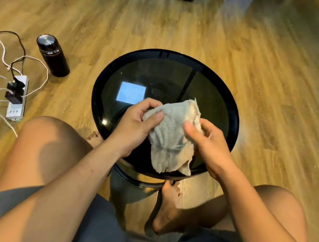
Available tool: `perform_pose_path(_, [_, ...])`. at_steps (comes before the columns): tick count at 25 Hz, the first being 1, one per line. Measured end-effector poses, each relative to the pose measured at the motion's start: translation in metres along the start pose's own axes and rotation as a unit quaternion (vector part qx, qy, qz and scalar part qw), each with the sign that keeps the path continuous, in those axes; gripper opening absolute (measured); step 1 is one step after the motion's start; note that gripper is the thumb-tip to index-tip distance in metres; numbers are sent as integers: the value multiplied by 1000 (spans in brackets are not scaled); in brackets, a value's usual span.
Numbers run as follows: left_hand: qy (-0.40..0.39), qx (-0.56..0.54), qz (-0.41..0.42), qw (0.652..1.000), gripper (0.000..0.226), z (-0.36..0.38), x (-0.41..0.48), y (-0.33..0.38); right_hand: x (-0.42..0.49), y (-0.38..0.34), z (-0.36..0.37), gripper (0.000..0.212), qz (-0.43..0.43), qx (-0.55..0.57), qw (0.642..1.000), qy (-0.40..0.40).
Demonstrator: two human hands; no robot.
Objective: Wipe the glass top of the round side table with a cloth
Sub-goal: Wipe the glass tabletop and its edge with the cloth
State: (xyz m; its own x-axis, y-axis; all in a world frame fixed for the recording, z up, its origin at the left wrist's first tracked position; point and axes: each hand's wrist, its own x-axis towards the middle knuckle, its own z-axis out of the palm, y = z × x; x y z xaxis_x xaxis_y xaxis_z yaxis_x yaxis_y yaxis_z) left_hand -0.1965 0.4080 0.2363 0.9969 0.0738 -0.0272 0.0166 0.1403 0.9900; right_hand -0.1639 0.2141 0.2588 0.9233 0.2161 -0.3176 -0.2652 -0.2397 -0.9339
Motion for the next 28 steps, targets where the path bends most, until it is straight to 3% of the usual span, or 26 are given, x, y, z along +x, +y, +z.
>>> perform_pose_path(2, [23, 53, 18, 998, 16, -2, 3, 4, 2, -2, -2, 23, -22, -12, 1000, 8])
perform_pose_path(5, [81, 173, 78, 979, 20, -10, 9, 5, 9, -1, -8, 34, 8, 83, 996, -14])
perform_pose_path(6, [99, 218, 78, 968, 28, -15, 13, 0, 13, 3, -10, 39, 5, 42, 999, 6])
perform_pose_path(7, [124, 275, 63, 951, 35, -21, 16, -7, 17, 9, -10, 45, -6, -72, 996, 43])
perform_pose_path(9, [158, 420, 32, 893, 45, -35, 23, -24, 18, 26, -4, 57, -85, -329, 935, 102])
perform_pose_path(11, [117, 572, 30, 811, 51, -48, 34, -42, 17, 52, 17, 63, -128, -506, 853, -5])
perform_pose_path(13, [49, 674, 41, 736, 58, -61, 42, -58, 17, 78, 37, 65, -104, -618, 775, -80])
perform_pose_path(15, [27, 710, 21, 704, 65, -73, 47, -70, 28, 91, 45, 66, -114, -651, 748, -62])
perform_pose_path(23, [-25, 711, 22, 702, 78, -72, 46, -70, 145, 55, 69, 64, -170, -648, 740, -58])
perform_pose_path(28, [-16, 654, 59, 754, 75, -77, 43, -70, 304, 1, 105, 57, -184, -653, 734, -15])
